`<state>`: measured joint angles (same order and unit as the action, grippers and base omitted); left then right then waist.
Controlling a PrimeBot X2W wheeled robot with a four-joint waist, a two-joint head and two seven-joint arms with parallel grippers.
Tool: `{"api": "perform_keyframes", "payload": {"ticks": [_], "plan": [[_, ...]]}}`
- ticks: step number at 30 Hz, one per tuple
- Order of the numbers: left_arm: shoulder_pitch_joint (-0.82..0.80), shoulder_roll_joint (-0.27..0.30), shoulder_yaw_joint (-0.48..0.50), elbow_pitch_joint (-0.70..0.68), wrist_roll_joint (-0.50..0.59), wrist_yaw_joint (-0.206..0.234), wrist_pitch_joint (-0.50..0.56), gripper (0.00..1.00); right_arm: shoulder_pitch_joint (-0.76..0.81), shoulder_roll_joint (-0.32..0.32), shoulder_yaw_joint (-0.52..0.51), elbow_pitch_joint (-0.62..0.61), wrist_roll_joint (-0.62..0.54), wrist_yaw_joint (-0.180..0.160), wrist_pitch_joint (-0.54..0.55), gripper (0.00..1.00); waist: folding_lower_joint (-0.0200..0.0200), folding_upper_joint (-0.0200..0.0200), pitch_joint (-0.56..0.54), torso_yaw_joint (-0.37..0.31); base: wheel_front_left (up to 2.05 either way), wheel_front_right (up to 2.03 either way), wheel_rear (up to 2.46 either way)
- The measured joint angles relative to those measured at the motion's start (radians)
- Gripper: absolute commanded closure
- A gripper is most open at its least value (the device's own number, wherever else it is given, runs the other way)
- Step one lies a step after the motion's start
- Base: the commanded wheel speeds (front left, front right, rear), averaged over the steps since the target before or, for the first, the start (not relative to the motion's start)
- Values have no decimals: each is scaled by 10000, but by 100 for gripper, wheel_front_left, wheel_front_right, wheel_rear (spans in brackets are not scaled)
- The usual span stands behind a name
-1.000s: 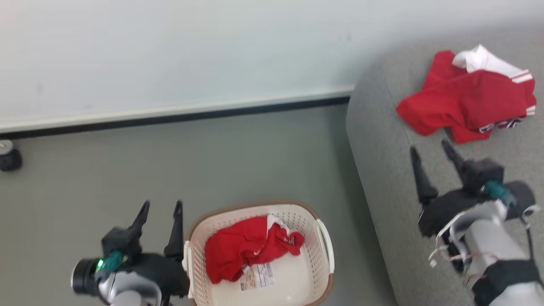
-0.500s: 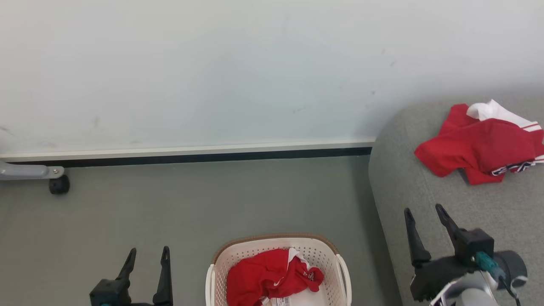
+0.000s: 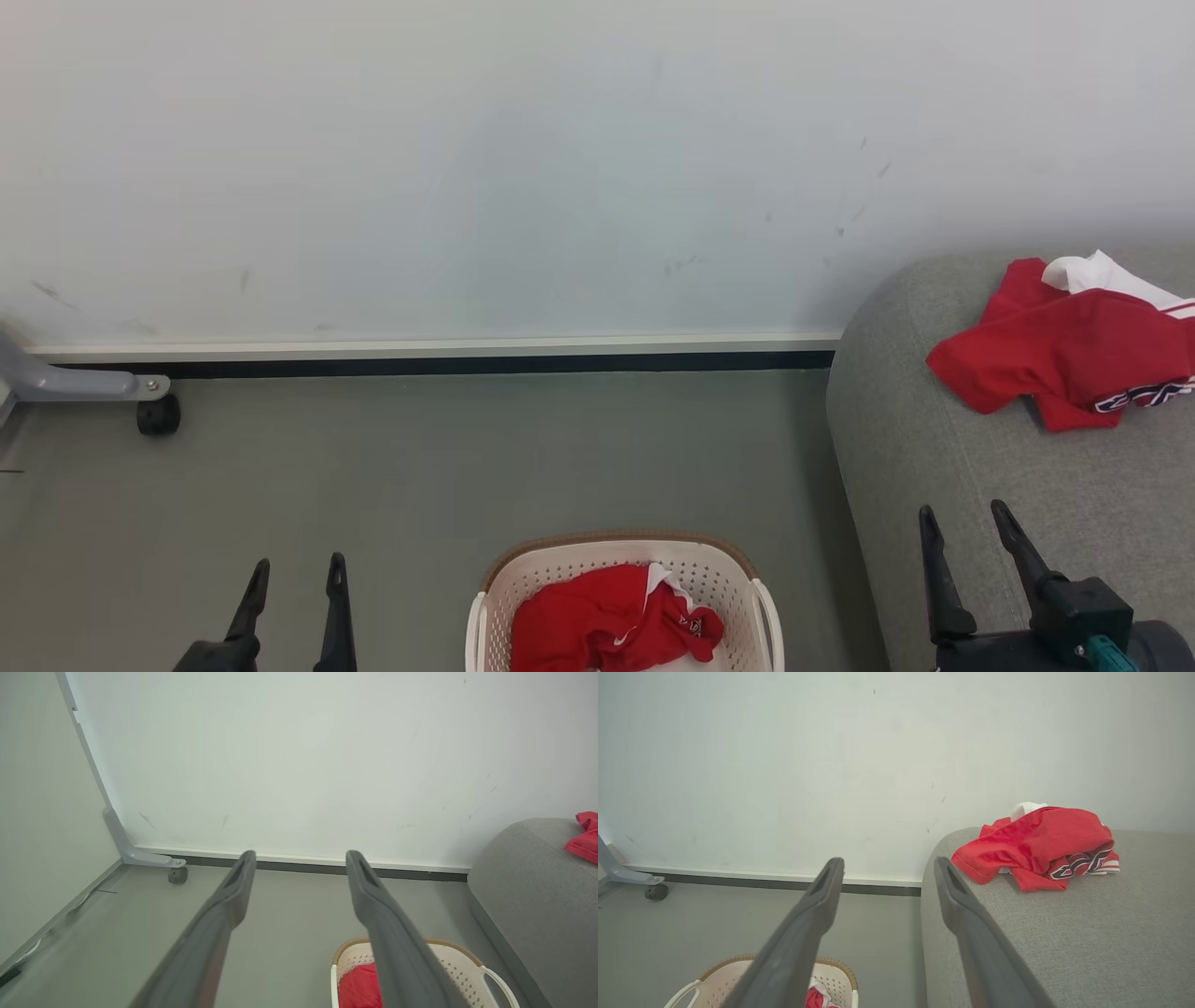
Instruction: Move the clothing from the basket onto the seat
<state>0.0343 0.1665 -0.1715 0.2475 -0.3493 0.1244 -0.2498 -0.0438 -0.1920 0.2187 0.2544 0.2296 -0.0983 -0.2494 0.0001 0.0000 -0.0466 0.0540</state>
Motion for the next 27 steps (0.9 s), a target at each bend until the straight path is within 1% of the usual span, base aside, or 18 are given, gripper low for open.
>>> {"api": "perform_keyframes", "payload": {"ticks": [4,10,16,27], "plan": [[141,-35,71,-134,77,0,0,0,346,-2,-153,-424,-15,-75,0,0,0,0,-35,12,0,0,0],[165,-88,82,-257,115,0,0,0,582,-6,-326,-744,-58,-86,0,0,0,0,-85,8,0,0,0],[266,-96,94,-318,334,0,0,0,787,4,-401,-1005,-190,-117,0,0,-1,0,-115,3,0,0,0],[365,-132,94,-430,387,-2,0,0,962,2,-621,-1352,-205,-161,-2,0,0,0,-57,6,0,0,0]]}}
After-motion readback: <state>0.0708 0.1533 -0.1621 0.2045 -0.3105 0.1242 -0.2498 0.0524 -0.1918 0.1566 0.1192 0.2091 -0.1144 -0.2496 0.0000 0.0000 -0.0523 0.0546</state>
